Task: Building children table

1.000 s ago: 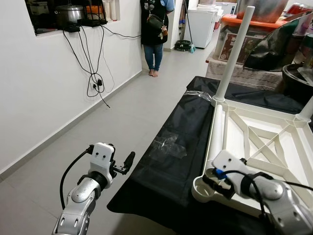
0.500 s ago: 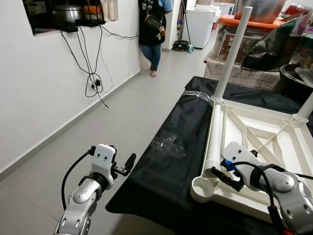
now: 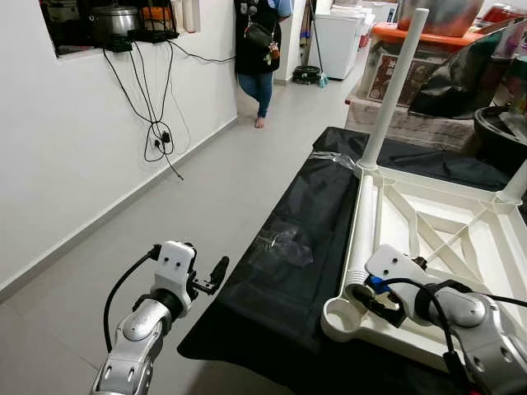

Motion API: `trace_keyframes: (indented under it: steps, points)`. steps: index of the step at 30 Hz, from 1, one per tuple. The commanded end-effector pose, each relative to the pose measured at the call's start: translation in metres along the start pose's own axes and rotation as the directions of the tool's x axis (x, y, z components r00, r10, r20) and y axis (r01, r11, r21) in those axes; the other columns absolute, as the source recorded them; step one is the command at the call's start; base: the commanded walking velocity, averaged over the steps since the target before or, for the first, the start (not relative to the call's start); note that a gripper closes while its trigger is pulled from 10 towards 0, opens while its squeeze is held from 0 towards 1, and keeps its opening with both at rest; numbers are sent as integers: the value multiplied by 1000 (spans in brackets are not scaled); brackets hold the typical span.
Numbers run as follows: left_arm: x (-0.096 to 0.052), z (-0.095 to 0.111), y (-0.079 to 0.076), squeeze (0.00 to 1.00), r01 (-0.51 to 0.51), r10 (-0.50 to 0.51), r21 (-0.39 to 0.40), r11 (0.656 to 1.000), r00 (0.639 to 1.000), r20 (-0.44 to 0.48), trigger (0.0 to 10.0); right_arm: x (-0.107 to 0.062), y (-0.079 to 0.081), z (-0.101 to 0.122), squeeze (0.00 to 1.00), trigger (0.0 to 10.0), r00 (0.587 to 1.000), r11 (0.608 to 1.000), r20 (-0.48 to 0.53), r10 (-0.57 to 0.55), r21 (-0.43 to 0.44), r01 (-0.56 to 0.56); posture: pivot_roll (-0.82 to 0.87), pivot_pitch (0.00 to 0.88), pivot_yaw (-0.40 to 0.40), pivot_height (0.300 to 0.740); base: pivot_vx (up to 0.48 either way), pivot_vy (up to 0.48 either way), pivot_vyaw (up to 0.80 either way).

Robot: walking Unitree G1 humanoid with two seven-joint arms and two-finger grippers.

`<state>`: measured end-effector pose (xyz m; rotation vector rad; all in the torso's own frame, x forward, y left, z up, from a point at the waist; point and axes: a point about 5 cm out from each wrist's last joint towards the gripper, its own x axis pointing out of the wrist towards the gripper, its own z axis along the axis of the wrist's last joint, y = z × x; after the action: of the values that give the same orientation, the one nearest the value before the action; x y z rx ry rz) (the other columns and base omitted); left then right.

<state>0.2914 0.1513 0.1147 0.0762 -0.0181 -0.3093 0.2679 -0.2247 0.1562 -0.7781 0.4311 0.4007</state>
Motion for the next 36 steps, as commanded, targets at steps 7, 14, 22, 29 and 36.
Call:
trace_keyframes:
  steps: [7,14,22,29,36]
  points:
    - [2,-2,3,0,-4,5,22,1000,1000,-12,10000,14,5,5,0,10000,998,997,-10,-58,-45,58,16,0,-91,740,0,0,0]
    - [2,-3,3,0,-9,9,26,1000,1000,-13,10000,23,10,10,0,10000,992,992,10,-127,-19,127,17,0,-92,740,0,0,0]
    - [3,-3,5,0,-19,20,30,999,1000,-13,10000,29,4,18,0,10000,948,948,47,-316,70,312,18,0,-93,740,0,0,0]
    - [4,-3,6,0,-29,30,36,999,999,-12,10000,30,4,20,0,3412,894,893,78,-442,134,430,26,0,-95,740,0,0,0]
    - [4,-3,9,0,-39,40,46,998,999,-14,10000,31,0,26,0,0,858,861,123,-499,188,473,34,0,-95,740,0,0,0]
